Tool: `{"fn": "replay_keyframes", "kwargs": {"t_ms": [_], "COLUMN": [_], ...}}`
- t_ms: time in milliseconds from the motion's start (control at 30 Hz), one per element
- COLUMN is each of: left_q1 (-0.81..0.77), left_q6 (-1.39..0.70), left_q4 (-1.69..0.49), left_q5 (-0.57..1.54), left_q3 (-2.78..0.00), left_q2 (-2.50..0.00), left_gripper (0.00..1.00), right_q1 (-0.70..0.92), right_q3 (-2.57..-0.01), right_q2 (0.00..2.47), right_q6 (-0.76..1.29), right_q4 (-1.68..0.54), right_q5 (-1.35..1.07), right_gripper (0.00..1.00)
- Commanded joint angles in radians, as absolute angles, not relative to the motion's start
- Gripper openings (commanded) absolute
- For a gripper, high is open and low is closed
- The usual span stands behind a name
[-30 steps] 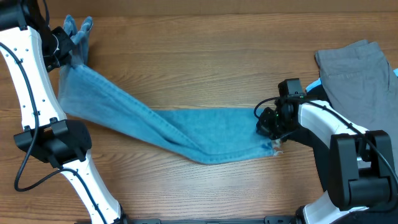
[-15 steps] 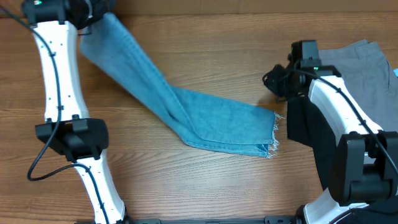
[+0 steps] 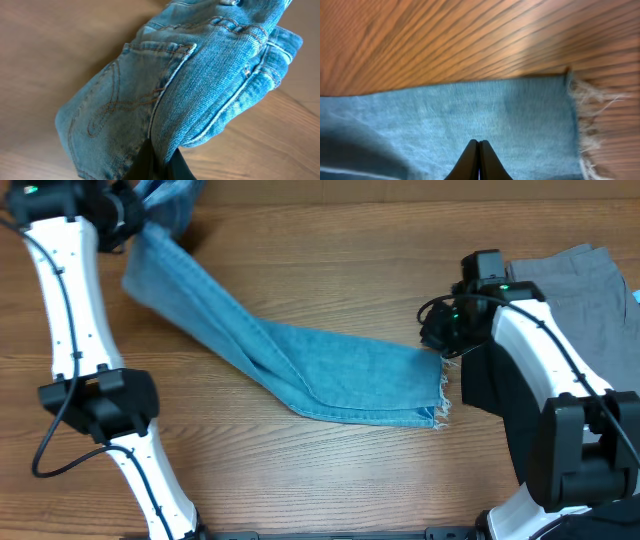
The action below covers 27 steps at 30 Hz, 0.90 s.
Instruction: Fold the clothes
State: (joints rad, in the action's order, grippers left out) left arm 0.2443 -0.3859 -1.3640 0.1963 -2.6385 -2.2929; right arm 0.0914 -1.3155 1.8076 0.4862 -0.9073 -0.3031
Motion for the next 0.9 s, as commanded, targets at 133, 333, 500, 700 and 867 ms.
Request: {"fn": "replay_keyframes", "kwargs": {"t_ms": [133, 333, 500, 700, 867], "left_q1": [0.324, 0.327, 0.327, 0.312, 0.256], "left_q6": [-0.335, -0.317, -0.318, -0.318, -0.318], "left_q4": [-1.469, -1.551, -1.576, -1.573, -1.546], "left_q5": [0.234, 0.177, 0.168, 0.179, 0.263], "left_q3": [-2.651, -2.646, -2.645, -2.645, -2.632], "left_q2": [-2.293, -2.297, -2.297, -2.297, -2.317], "left_gripper": [0.04, 0.04, 0.04, 0.04, 0.04], "right_q1": [0.181, 0.18, 0.179, 0.131, -0.001], "right_q3": [-1.191, -1.188, -1.188, -1.191, -1.208], "right_q2": [1.845, 1.921, 2.015, 2.05, 2.05], "right_q6": [0.475, 0.47, 0.471, 0.471, 0.477], "right_q4": [-0.839, -0.823, -0.791, -0.756, -0.73], "right_q5": [-0.305, -0.278, -0.27, -0.201, -0.227], "right_gripper": [0.04, 0.04, 0.04, 0.04, 0.04]}}
